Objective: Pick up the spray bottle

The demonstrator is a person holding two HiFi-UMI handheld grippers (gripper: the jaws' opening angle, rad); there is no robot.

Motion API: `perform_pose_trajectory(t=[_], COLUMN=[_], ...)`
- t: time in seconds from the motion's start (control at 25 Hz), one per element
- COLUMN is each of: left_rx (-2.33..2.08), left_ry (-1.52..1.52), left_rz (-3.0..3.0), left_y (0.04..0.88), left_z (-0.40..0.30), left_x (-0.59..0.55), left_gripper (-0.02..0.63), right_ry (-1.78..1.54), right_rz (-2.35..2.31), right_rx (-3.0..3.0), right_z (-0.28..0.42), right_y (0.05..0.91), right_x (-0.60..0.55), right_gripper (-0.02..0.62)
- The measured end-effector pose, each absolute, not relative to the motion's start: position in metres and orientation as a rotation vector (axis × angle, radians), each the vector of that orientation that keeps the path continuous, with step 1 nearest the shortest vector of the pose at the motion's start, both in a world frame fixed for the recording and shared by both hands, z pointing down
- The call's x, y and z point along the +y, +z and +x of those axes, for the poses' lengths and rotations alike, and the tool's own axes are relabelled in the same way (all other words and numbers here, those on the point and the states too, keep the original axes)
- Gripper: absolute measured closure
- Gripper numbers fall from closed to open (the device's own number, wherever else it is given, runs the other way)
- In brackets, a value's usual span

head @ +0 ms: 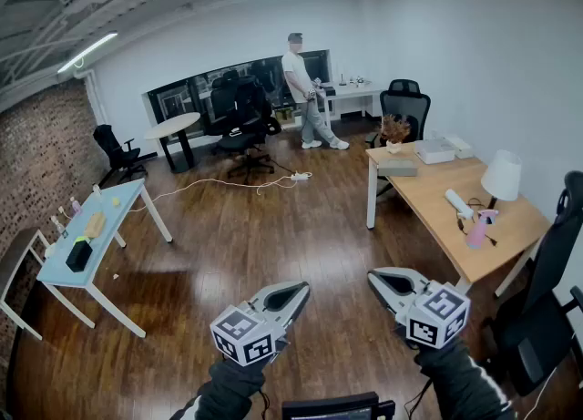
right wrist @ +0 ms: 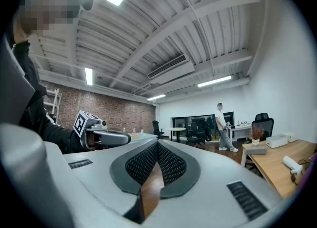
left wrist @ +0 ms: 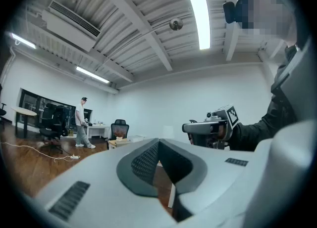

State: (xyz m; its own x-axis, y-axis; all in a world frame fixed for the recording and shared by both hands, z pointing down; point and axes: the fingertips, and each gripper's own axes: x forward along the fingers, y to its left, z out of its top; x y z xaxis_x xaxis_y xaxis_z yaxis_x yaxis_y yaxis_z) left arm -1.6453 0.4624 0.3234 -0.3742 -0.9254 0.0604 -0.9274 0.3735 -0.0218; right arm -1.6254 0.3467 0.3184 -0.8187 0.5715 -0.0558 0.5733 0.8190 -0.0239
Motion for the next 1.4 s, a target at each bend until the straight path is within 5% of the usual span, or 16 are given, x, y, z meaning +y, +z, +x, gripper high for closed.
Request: perform_pose_trajectory(t=[0.92, 1.2, 1.4], left_rx=[-2.285, -2.079, -1.911], left_ry=[0.003, -0.038, -0.033], left_rz=[2.100, 2.266, 2.420], left_y=[0.322, 0.340, 0.294], left_z=[-1.661, -1.627, -1.501], left_x=[0.344, 0.273, 0.246], left_gripper=[0.594, 0.594, 0.594], right_ry=[-0.186, -0.257, -0.236], right_rz=[0.296, 0.039, -0.220], right_rx=[3.041, 3.053, 3.016], right_z=[-1.583, -1.521, -1.372], right_y=[0.318, 0.335, 0.285], right_x=[0.206, 0.159, 0.150], right_gripper=[0.580, 0.580, 0.580])
